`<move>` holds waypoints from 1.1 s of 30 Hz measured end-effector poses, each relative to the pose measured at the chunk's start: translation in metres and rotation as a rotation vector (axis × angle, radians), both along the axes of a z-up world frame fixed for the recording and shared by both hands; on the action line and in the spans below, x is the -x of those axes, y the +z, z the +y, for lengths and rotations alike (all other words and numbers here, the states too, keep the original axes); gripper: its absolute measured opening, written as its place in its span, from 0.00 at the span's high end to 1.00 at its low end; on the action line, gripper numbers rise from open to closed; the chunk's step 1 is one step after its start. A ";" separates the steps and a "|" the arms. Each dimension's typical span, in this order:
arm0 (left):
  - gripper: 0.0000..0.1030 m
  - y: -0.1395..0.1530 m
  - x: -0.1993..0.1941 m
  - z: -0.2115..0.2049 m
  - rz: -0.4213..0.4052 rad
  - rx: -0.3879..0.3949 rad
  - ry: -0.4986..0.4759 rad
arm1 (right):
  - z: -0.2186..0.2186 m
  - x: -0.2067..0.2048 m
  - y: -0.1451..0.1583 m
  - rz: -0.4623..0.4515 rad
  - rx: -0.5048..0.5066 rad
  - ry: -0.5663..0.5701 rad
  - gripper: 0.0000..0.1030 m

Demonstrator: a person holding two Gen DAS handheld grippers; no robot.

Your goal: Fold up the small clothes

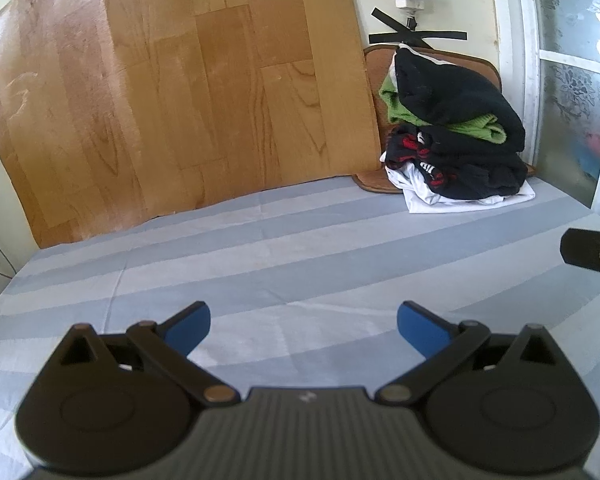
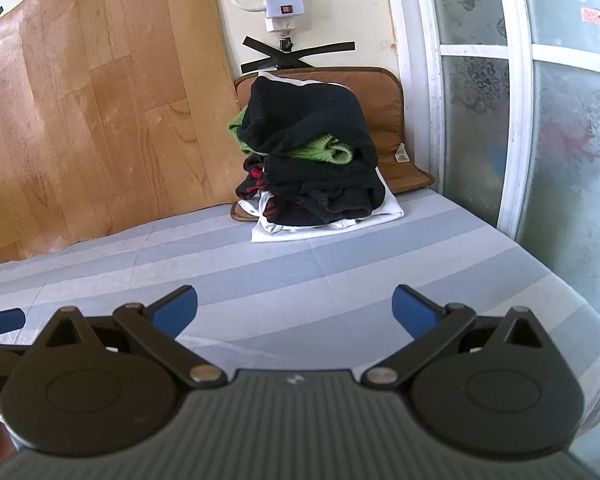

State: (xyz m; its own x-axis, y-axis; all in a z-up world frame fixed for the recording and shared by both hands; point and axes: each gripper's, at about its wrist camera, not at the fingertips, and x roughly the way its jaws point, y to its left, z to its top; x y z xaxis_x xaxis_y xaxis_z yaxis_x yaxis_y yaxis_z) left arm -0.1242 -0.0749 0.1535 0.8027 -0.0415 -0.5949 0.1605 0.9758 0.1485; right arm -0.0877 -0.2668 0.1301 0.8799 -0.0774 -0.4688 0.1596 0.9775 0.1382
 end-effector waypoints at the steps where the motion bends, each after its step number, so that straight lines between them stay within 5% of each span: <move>1: 0.00 0.000 0.000 0.000 0.000 0.000 0.000 | 0.000 0.000 0.000 0.000 0.001 0.001 0.00; 33: 0.00 0.005 0.007 -0.007 -0.049 -0.017 -0.051 | -0.006 0.000 -0.002 0.009 -0.007 -0.002 0.00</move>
